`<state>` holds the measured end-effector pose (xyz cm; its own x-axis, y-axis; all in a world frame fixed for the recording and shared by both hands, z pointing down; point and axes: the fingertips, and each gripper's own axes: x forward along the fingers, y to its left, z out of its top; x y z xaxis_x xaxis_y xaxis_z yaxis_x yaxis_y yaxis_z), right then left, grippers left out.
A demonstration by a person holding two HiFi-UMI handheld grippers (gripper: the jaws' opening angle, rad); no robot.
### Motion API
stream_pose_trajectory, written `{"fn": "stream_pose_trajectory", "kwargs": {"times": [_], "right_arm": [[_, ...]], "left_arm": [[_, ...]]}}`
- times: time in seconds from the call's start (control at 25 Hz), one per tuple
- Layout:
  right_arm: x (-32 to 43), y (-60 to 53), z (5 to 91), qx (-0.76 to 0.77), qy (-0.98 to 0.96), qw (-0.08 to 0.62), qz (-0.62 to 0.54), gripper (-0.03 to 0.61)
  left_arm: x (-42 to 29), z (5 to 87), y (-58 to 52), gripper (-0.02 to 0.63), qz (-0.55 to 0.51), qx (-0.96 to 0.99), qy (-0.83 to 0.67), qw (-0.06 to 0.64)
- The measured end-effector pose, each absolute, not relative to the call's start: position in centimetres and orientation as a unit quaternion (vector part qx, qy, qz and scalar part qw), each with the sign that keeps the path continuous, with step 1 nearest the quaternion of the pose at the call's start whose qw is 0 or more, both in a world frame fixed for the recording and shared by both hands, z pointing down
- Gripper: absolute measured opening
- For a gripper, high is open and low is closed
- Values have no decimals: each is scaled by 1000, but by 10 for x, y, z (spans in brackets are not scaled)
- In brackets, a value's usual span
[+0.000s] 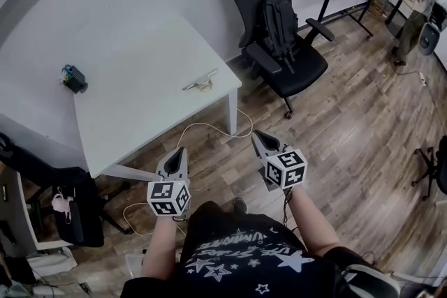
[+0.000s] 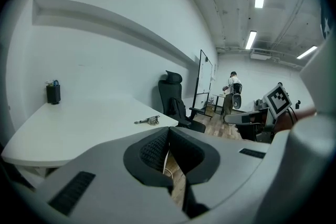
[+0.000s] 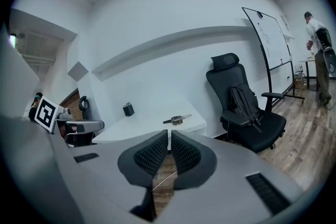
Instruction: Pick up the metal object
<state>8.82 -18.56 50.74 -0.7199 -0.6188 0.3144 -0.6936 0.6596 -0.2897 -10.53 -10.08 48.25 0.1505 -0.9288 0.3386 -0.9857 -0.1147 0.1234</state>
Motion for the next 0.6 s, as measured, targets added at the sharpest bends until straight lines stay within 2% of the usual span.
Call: {"fn": "stream_pose_trajectory", "kwargs": {"times": [0.6], "right_arm": [[98,-238,521,379,-897,108,198,52]], "left_arm": [[-99,498,-186,21,185,760,-612,113]]}}
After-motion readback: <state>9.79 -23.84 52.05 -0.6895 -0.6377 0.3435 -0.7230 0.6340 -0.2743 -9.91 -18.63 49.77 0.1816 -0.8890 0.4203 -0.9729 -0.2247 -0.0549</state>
